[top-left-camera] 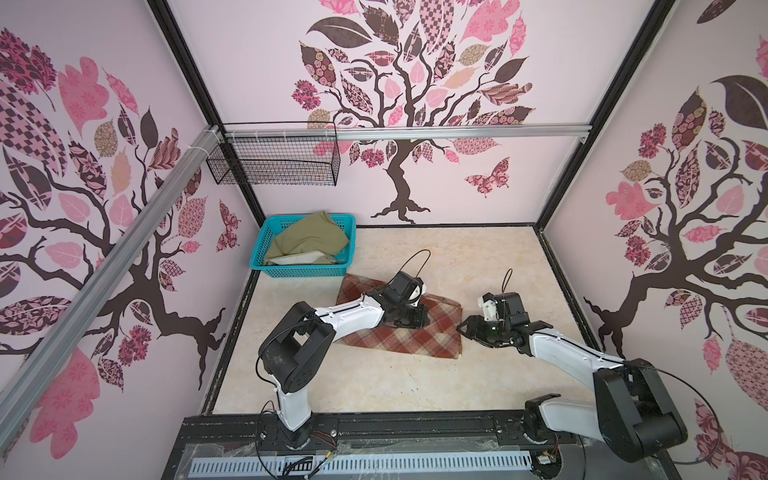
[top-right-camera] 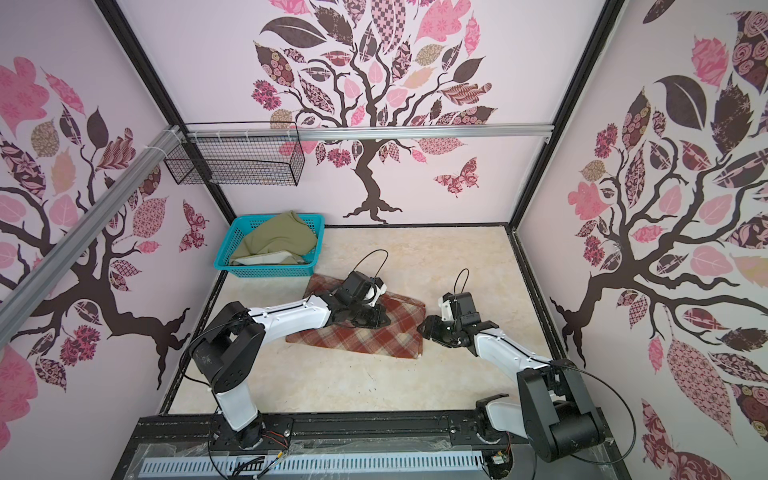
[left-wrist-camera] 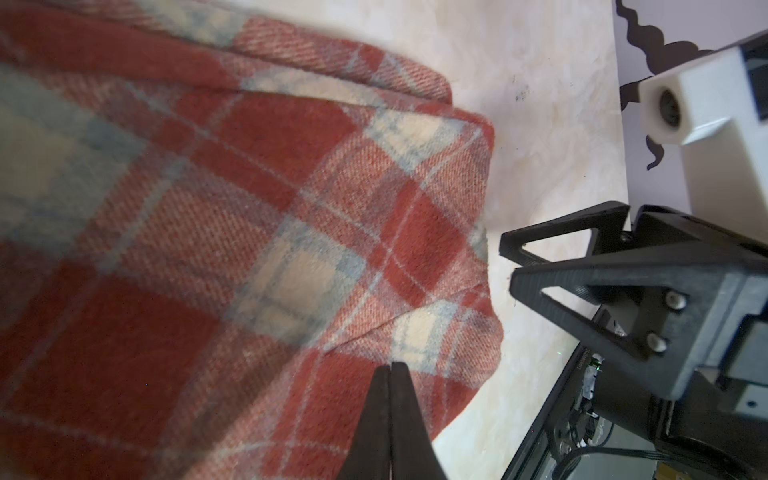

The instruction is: Fold and stack the skirts

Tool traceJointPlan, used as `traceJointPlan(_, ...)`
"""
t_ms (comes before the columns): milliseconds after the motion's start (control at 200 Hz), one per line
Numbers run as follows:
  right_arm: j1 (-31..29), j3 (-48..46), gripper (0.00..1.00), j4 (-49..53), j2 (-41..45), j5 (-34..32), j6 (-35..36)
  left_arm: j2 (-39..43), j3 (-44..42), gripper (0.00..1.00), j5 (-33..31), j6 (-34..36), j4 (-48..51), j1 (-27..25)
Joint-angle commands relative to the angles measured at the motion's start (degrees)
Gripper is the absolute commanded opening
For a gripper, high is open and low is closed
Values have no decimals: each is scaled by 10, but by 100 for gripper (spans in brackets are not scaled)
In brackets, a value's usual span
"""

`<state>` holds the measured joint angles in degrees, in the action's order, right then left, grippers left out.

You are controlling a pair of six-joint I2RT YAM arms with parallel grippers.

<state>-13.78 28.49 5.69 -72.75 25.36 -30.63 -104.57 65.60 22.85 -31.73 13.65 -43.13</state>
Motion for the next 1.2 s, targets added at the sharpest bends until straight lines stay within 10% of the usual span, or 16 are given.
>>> traceJointPlan(0,2,9,56,-20,-16,-22,3,-12,18,4,4,-3,-13,-3)
traceJointPlan(585,1,108,51,-79,-151,-67,13,-5,7,2,-13,-4,-6,-2)
traceJointPlan(920,0,123,7,-99,-169,-75,15,-22,23,1,-14,0,3,-2)
traceJointPlan(1195,-22,141,0,-70,-141,-90,35,-35,33,1,-10,-3,1,-2)
